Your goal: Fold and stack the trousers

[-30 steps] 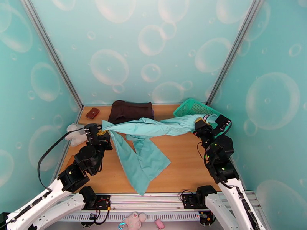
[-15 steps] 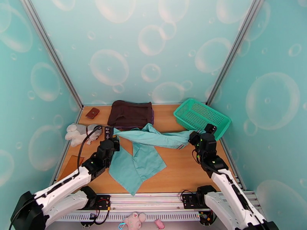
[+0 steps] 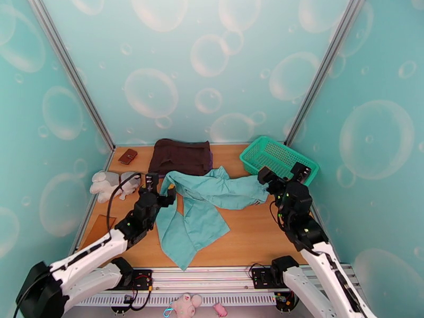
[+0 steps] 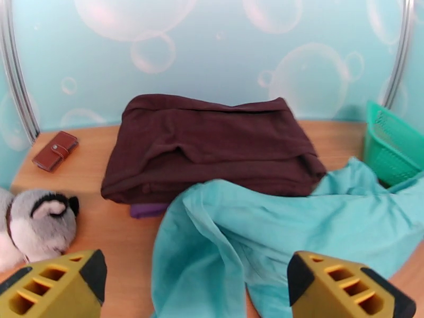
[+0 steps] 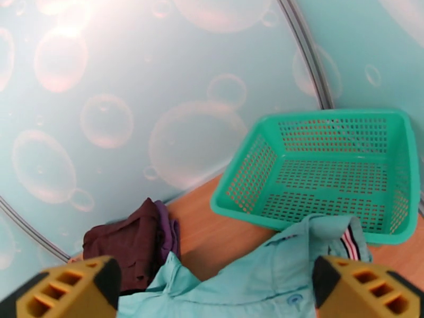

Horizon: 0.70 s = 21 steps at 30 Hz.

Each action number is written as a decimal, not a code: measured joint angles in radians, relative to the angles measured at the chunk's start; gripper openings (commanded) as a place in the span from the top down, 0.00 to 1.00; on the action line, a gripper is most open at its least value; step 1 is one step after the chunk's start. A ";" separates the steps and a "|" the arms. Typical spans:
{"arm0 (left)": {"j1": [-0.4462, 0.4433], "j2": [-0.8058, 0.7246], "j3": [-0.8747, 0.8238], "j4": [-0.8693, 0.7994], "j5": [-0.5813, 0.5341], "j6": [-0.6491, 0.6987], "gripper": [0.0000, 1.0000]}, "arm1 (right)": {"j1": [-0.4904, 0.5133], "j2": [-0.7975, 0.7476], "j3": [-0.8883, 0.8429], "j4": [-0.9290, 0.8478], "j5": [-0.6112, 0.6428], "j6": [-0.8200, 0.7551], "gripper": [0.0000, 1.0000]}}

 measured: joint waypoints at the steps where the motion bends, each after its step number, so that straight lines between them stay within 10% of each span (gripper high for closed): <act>1: -0.009 -0.032 -0.034 -0.013 0.023 -0.037 0.05 | 0.009 -0.006 -0.011 -0.015 -0.008 0.009 0.09; 10: -0.258 0.103 -0.113 -0.222 0.034 -0.333 0.08 | 0.418 0.164 -0.263 -0.107 0.058 0.173 0.12; 21: -0.343 0.296 -0.056 -0.352 -0.168 -0.605 0.12 | 0.438 0.512 -0.288 0.098 0.179 0.216 0.11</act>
